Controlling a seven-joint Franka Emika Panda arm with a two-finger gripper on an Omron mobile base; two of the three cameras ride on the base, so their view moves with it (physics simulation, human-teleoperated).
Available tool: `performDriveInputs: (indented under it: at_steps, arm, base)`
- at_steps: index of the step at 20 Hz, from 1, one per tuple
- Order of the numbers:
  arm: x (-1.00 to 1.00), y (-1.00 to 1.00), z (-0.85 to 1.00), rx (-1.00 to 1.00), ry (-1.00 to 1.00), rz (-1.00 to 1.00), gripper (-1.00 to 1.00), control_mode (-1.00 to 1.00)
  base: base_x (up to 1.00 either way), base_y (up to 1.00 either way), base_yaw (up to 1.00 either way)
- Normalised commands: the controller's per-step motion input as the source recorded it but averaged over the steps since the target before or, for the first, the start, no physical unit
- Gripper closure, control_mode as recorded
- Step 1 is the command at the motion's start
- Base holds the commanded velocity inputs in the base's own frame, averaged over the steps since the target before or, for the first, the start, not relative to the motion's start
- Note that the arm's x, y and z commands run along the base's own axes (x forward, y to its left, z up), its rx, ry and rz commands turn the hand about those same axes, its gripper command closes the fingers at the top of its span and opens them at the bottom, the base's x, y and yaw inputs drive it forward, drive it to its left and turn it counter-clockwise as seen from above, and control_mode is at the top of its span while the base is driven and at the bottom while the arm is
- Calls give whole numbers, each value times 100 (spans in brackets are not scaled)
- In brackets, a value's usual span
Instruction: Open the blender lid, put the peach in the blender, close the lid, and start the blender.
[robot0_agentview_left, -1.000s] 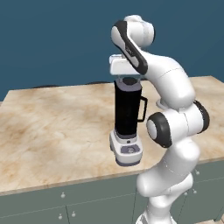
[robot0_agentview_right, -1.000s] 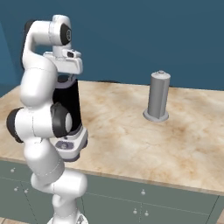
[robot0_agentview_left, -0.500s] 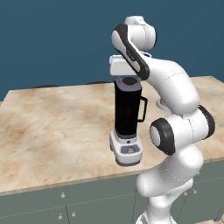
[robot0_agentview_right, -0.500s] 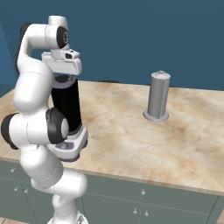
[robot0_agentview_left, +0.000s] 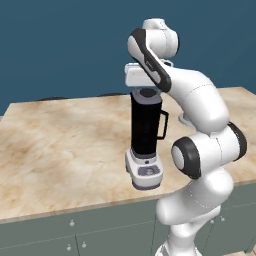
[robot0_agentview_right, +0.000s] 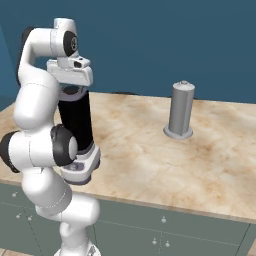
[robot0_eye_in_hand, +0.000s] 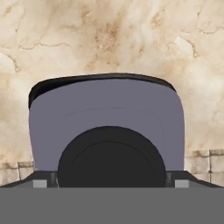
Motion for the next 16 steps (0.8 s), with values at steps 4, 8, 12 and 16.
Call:
performDriveInputs:
  at_steps: [4, 8, 12, 16]
  arm:
    - [-6, 0, 18, 0, -2, 0, -100, -100]
    - [-9, 0, 34, 0, -6, 0, -100, -100]
    - [-11, 0, 19, 0, -7, 0, -100, -100]
    - [-14, 0, -3, 0, -10, 0, -100, -100]
  base:
    - [0, 0, 0]
    - [0, 0, 0]
    - [0, 0, 0]
    - [0, 0, 0]
